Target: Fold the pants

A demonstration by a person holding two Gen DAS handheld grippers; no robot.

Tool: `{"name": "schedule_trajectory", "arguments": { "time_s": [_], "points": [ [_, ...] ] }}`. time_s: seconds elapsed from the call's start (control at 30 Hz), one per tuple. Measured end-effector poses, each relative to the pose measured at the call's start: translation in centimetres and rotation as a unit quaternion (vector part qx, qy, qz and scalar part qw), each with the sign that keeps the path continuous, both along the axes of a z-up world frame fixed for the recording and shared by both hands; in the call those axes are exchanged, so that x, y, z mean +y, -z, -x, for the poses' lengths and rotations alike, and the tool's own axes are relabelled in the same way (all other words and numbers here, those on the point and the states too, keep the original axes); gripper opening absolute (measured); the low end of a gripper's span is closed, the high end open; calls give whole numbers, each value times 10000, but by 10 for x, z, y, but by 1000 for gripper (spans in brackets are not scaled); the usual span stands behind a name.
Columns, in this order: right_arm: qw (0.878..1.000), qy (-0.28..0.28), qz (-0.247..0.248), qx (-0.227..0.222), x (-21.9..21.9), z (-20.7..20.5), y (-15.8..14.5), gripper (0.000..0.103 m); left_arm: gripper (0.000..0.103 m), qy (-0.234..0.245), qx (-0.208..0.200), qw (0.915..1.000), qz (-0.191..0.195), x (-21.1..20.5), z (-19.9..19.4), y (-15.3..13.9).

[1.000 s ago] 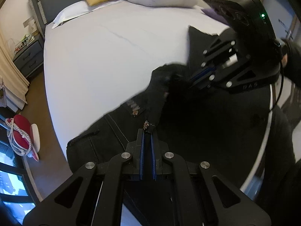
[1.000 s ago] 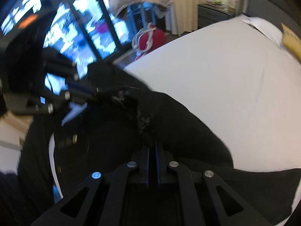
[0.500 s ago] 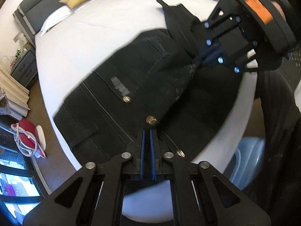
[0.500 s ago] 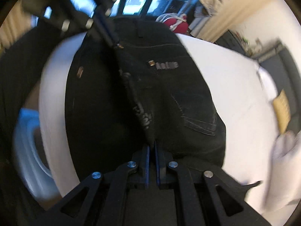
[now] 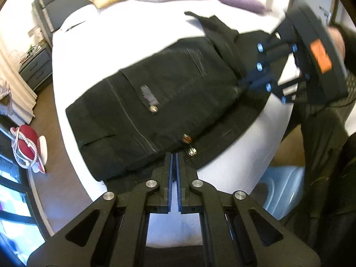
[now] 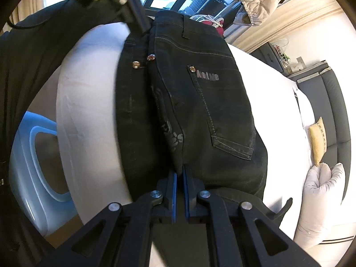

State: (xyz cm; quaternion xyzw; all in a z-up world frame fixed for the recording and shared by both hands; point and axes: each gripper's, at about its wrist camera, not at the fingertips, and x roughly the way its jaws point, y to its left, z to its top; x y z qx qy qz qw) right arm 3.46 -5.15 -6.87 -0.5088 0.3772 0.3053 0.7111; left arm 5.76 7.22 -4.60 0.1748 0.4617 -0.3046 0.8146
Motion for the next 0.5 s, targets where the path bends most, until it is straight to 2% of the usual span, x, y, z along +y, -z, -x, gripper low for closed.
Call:
{"name": "schedule_trajectory", "arguments": {
  "time_s": [0.23, 0.5],
  "points": [
    [9999, 30, 92, -94, 1, 7, 5, 7, 2, -455, 69, 9984, 330, 30, -3, -15],
    [9996, 4, 207, -185, 7, 10, 11, 7, 2, -503, 126, 9980, 368, 21, -13, -16]
  ]
}}
